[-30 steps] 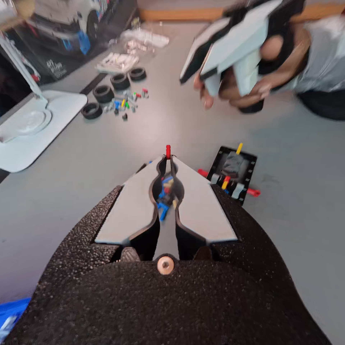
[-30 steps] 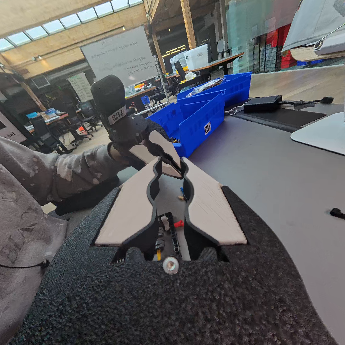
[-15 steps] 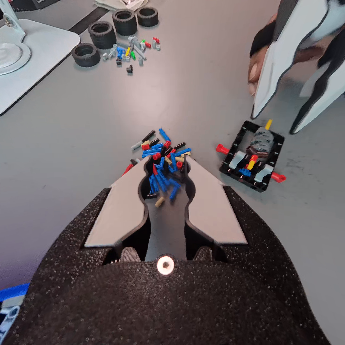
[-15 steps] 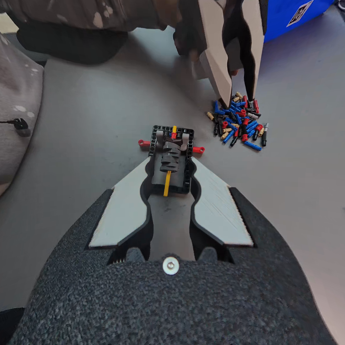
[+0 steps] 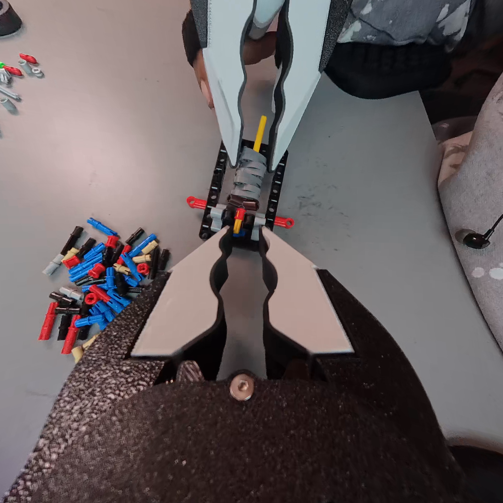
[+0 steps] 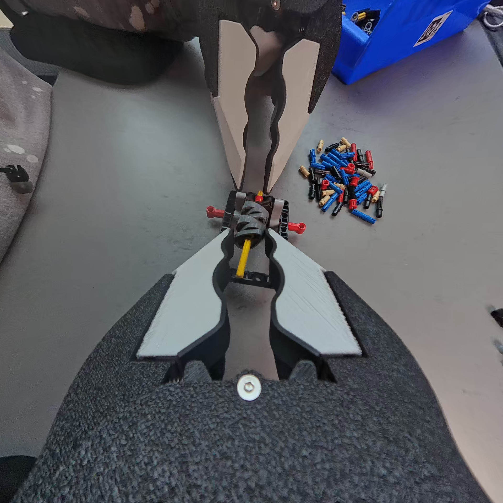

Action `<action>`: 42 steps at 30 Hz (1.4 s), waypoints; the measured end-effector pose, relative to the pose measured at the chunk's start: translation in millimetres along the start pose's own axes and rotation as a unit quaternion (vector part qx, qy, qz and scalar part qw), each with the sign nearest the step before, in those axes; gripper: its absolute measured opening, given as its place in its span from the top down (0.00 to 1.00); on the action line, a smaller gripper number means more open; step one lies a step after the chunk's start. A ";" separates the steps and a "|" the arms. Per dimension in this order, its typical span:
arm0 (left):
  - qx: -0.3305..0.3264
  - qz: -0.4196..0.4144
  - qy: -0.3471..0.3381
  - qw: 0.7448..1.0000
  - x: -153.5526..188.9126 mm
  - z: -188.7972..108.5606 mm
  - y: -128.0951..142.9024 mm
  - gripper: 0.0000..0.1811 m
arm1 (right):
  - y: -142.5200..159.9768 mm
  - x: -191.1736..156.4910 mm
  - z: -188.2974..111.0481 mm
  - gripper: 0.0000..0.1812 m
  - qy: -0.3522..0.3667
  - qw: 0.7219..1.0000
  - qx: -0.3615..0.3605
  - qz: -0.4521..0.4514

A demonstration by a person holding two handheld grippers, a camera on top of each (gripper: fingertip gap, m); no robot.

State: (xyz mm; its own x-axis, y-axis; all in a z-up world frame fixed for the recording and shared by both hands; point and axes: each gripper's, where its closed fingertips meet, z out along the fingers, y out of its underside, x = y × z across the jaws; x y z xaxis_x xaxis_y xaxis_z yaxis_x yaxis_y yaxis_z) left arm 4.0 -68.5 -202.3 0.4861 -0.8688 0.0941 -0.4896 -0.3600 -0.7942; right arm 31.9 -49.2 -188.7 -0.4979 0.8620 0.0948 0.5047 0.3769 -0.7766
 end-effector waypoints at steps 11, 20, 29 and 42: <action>0.004 0.009 -0.007 1.000 0.5 2.9 -3.7 0.67 | 4.6 -4.3 2.0 0.88 -0.017 1.000 0.010 -0.014; -0.034 0.034 -0.039 0.998 -2.9 15.0 5.3 0.79 | 11.2 10.5 -1.5 0.89 -0.048 0.990 0.035 0.127; -0.041 0.034 -0.047 0.997 -5.7 15.5 7.8 0.81 | 18.0 11.4 -0.7 0.89 -0.069 0.978 0.023 0.195; -0.024 0.013 -0.034 0.999 -4.2 10.5 2.8 0.81 | 18.9 6.1 -2.2 0.89 -0.063 0.987 0.014 0.145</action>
State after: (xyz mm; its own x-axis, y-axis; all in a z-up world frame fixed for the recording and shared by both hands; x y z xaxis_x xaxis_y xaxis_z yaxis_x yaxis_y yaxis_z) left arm 8.1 -62.3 -211.2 0.5200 -0.8536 0.0323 -0.5354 -0.3551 -0.7663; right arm 40.0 -36.1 -201.4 -0.4200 0.8828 -0.2102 0.6202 0.1101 -0.7767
